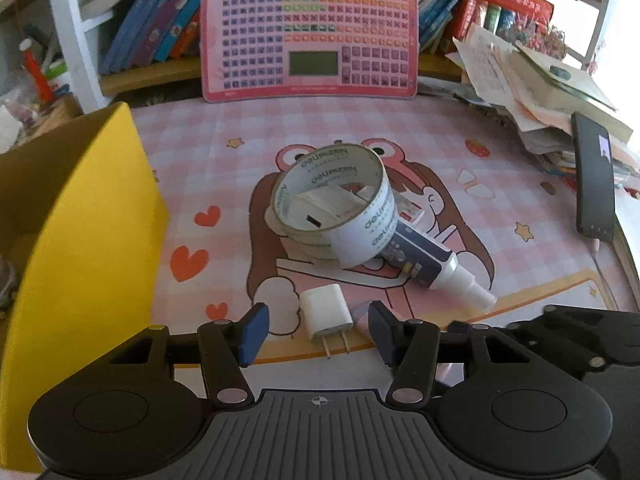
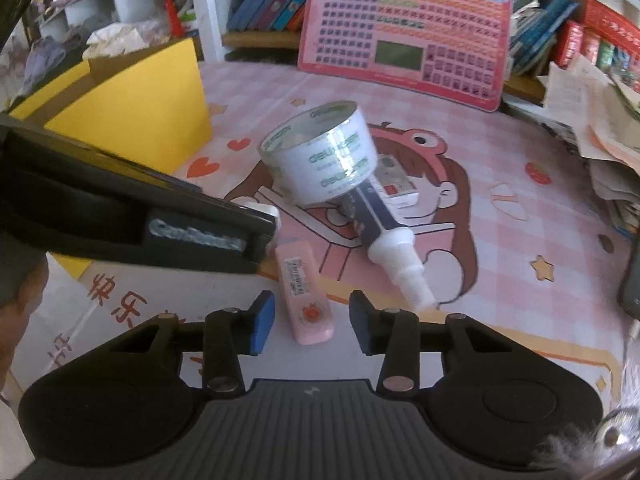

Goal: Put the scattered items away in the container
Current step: 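Grasp the pink tube with the right tool while the left tool grasps the white charger plug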

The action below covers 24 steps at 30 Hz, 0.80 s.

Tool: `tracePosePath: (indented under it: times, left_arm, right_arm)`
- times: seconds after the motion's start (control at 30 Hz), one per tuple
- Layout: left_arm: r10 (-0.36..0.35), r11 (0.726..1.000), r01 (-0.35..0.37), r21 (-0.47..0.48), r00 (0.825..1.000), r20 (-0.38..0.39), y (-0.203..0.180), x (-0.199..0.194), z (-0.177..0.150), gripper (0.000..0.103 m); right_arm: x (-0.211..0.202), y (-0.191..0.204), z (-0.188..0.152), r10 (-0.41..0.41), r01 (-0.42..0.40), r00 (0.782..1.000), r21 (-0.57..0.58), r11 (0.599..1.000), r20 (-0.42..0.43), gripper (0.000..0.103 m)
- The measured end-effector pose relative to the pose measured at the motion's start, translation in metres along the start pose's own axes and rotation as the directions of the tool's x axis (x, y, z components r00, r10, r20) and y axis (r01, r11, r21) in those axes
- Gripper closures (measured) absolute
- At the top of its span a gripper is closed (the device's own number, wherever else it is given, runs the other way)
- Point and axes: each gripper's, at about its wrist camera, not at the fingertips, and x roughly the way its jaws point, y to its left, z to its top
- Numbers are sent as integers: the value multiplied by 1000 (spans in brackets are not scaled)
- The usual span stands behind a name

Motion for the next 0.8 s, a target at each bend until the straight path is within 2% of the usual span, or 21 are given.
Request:
tracePosePath:
  times: [0.03, 0.1, 0.23, 0.3, 0.43, 0.5, 0.57, 0.63, 0.77, 0.8]
  left_arm:
    - [3, 1000, -3, 3, 1000, -9, -2, 3, 1, 52]
    - [3, 1000, -3, 1, 1000, -20, -3, 8, 2, 55]
    - [3, 1000, -3, -2, 1000, -25, -4, 15, 4, 56]
    - [8, 1000, -8, 2, 1000, -27, -5, 18, 5, 60]
    - [14, 1000, -14, -10, 999, -45, -5, 26, 4, 61]
    - [16, 1000, -17, -17, 998, -56, -6, 29, 3, 68]
    - [27, 1000, -27, -10, 998, -51, -8, 30, 2, 70]
    - [41, 999, -41, -2, 998, -48, -9, 30, 1, 76]
    - [44, 999, -44, 0, 998, -45, -8, 29, 0, 78]
    - [40, 999, -40, -4, 998, -48, -7, 28, -1, 78]
  right_arm:
    - [2, 0, 0, 1, -1, 1000, -8, 1000, -12, 77]
    - [3, -2, -1, 7, -7, 1000, -12, 1000, -19, 78]
    - [-8, -14, -10, -25, 25, 999, -4, 1000, -33, 79]
    - [-13, -22, -16, -40, 41, 998, 12, 999, -45, 79]
    - [-16, -30, -25, -42, 44, 998, 44, 998, -52, 79]
    - [-16, -30, -26, -41, 43, 998, 39, 998, -48, 79]
    - [-14, -30, -25, -41, 43, 998, 31, 999, -45, 79]
    - [-11, -29, -24, -43, 44, 998, 25, 999, -44, 79]
    - [-9, -27, -21, -52, 53, 998, 14, 999, -35, 75]
    - [-8, -26, -20, -56, 56, 998, 5, 998, -34, 77]
